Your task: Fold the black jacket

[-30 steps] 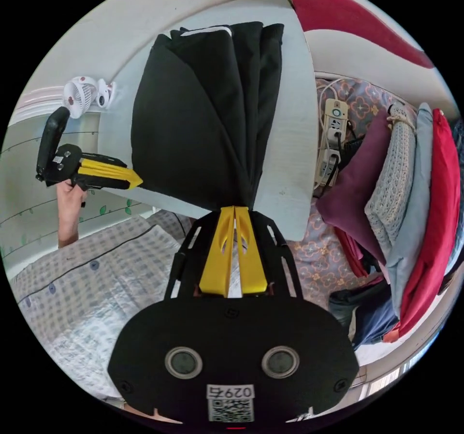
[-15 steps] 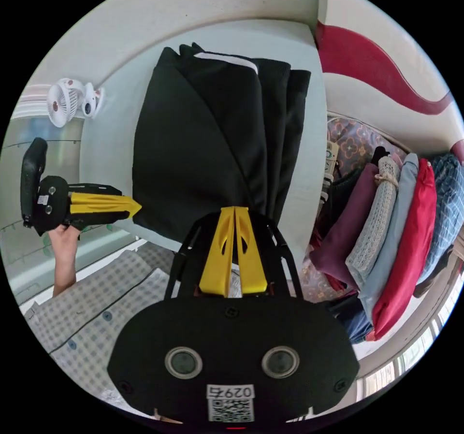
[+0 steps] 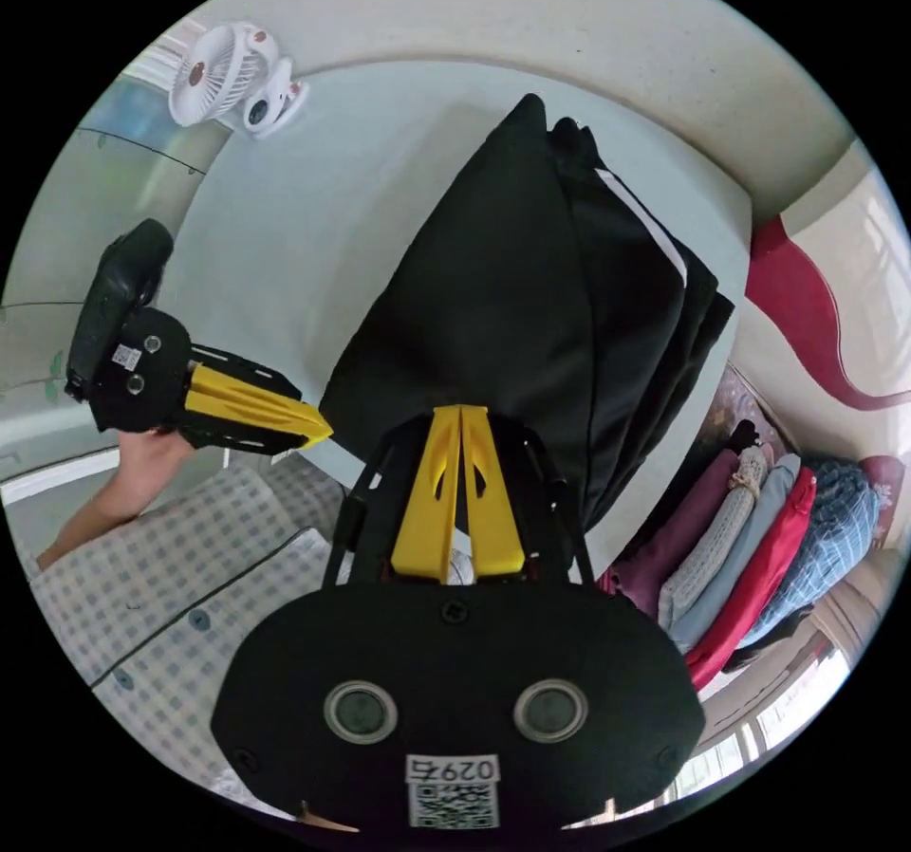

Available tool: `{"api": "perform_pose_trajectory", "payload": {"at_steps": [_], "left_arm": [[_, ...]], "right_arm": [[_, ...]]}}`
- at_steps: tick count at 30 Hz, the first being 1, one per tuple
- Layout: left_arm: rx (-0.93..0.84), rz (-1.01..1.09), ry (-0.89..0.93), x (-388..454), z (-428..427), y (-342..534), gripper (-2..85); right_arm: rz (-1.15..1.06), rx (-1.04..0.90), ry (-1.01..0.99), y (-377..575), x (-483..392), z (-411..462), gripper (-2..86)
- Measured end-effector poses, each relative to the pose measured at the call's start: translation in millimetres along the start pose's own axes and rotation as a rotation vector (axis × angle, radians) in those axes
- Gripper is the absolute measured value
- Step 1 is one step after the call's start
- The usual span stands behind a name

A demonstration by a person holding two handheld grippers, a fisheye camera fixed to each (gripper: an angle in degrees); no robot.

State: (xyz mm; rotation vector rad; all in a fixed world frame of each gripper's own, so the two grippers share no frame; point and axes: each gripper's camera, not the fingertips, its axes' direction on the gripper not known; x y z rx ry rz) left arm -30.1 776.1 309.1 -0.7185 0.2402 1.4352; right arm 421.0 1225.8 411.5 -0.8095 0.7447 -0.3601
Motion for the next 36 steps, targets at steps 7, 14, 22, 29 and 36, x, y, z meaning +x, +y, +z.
{"api": "perform_pose_trajectory", "payload": {"at_steps": [7,14,22,29,36], "left_arm": [[0.332,-0.183,0.482,-95,-34,108,-0.5],[0.418,-0.283,0.607,-144,-30,214,12.4],[0.380,-0.295,0.738,-182,15,236,17.7],[0.396,-0.287,0.916,-204,45,220,19.0],[0.377,-0.283,0.952,-196,62,199,14.0]], "right_arm": [[0.033,-0.085,-0.003,-11,-1,32,-0.5],[0.104,-0.052,-0.123,38,5,38,-0.5],[0.193,-0.025,-0.257,99,6,43,-0.5],[0.290,-0.042,-0.437,156,48,44,-0.4],[0.196,0.186,-0.773,265,111,10,0.8]]}}
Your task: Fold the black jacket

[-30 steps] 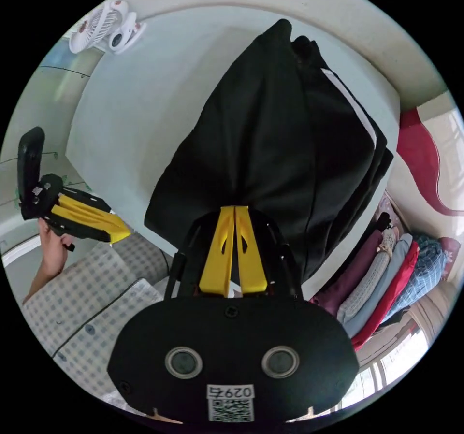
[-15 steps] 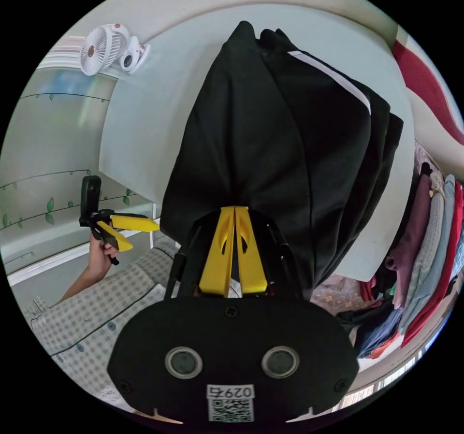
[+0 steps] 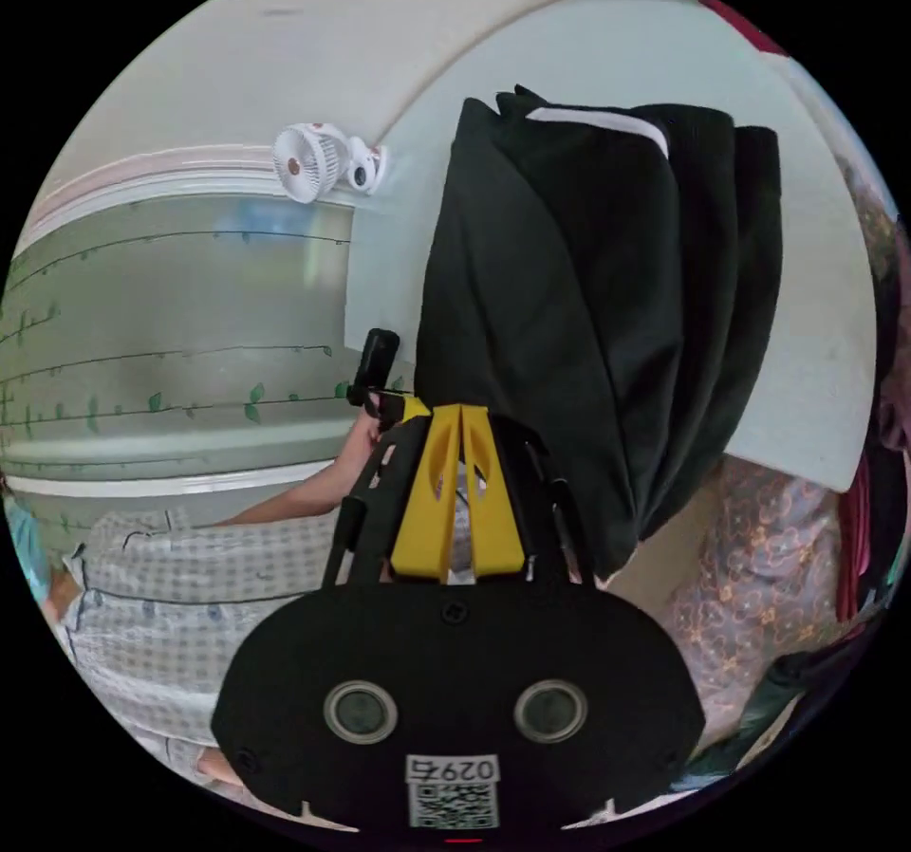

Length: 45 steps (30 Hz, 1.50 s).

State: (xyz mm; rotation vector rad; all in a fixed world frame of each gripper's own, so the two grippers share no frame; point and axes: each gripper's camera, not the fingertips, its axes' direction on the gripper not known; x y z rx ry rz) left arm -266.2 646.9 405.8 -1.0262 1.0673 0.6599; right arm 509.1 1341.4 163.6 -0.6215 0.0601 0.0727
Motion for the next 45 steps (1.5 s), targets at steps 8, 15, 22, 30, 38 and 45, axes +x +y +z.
{"api": "perform_pose_trajectory", "payload": {"at_steps": [8,15,22,30,38,45], "left_arm": [[0.028,-0.077,-0.077,4,14,1,10.3],[-0.005,-0.124,-0.132,17,36,-5,10.1],[-0.065,-0.135,-0.153,29,60,-7,9.8],[-0.340,-0.022,-0.212,105,112,4,8.7],[-0.335,0.371,-0.008,243,189,-52,8.0],[-0.356,0.725,0.085,372,288,-124,8.0]], "right_arm": [[0.443,0.304,-0.104,191,134,-108,26.6],[0.420,0.184,-0.373,196,184,-101,23.7],[0.384,0.221,-0.597,255,188,-125,4.8],[0.178,0.267,-0.504,346,114,-231,1.0],[-0.265,0.461,-0.330,375,23,-435,0.2],[-0.566,0.613,-0.127,417,-31,-613,0.3]]}}
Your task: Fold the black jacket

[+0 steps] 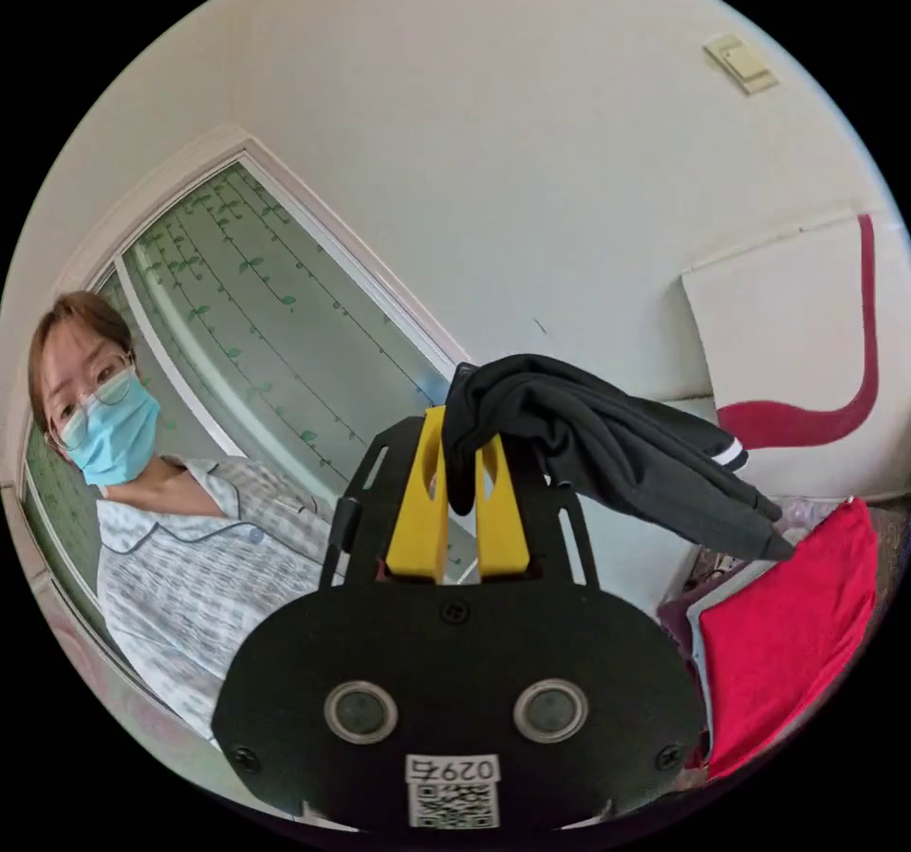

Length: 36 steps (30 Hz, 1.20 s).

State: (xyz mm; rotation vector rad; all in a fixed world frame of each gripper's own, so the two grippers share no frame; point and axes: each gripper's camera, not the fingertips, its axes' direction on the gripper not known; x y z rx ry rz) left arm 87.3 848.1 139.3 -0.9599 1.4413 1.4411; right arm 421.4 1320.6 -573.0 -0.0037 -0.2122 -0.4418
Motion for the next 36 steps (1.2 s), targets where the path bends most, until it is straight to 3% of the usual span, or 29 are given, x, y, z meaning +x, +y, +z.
{"api": "perform_pose_trajectory", "payload": {"at_steps": [4,9,12,14,16,19,21,23,26,28,32,36], "left_arm": [[-0.117,0.163,-0.064,10,80,-82,8.1],[-0.258,0.031,-0.073,-76,193,-115,8.2],[-0.384,-0.275,-0.133,-181,262,-100,8.2],[-0.515,-0.564,-0.213,-264,300,-66,7.7],[-0.470,-0.637,-0.116,-287,307,-47,6.8],[-0.413,-0.617,-0.026,-288,297,-36,0.9],[-0.367,-0.641,-0.025,-287,280,-29,-0.3],[-0.292,-0.678,-0.035,-285,254,-16,-0.7],[-0.250,-0.739,-0.092,-285,228,1,-0.9],[-0.229,-0.785,-0.115,-286,218,12,-0.9],[-0.131,-0.838,-0.024,-291,208,29,-1.0],[-0.143,-0.854,-0.024,-293,208,30,-1.0]], "right_arm": [[-0.025,0.084,0.218,7,-33,-108,0.4],[0.278,0.221,0.305,94,23,-215,0.6],[0.671,0.236,0.292,185,115,-263,0.9],[1.051,0.210,0.196,274,188,-281,1.0],[1.081,0.308,0.105,317,196,-298,1.0],[0.995,0.528,0.143,359,160,-346,0.8],[0.967,0.665,0.231,387,133,-383,0.8],[1.064,0.778,0.511,427,99,-430,1.1],[1.277,0.715,0.809,461,83,-475,4.6],[1.406,0.654,0.874,477,90,-496,6.6],[1.438,0.594,0.914,486,110,-530,3.6],[1.507,0.469,0.906,487,140,-540,2.4]]}}
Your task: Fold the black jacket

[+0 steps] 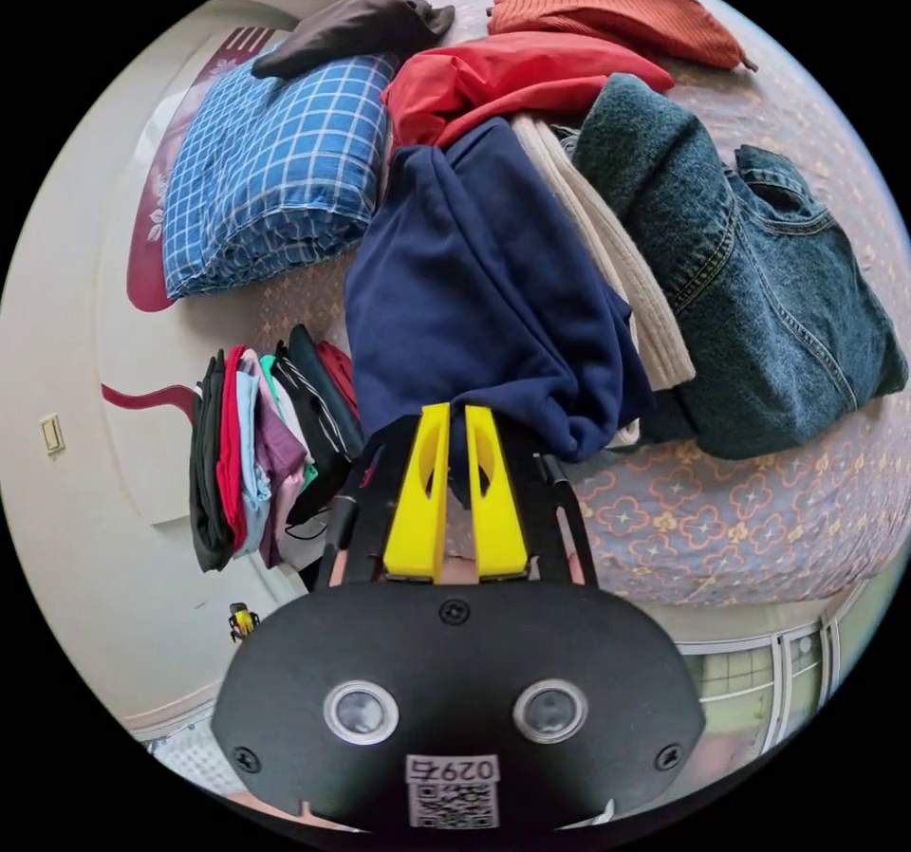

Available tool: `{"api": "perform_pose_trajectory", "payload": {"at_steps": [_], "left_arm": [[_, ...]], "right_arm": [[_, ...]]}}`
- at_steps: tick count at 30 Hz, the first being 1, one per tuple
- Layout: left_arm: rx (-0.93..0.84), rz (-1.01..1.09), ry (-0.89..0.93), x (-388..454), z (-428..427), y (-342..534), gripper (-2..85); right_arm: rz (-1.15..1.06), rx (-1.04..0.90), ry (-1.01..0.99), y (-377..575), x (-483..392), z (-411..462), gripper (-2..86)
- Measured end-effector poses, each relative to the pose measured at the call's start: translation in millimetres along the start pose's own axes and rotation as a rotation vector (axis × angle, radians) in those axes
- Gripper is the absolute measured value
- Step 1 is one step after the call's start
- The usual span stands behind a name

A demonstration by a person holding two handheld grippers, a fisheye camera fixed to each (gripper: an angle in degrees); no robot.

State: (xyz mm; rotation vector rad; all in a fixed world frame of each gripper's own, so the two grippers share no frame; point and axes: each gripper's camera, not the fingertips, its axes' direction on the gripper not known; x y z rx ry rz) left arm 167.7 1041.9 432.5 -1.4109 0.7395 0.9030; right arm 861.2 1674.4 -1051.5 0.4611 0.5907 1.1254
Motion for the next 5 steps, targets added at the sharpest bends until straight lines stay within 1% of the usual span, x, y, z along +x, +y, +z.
{"api": "perform_pose_trajectory", "payload": {"at_steps": [3,5], "left_arm": [[-0.040,0.002,-0.004,2,3,-4,-1.0],[-0.069,0.008,-0.001,1,4,-8,-1.0]], "right_arm": [[0.038,0.012,-0.029,-7,5,-5,3.2],[0.056,0.014,-0.136,-5,16,-12,5.9]]}}
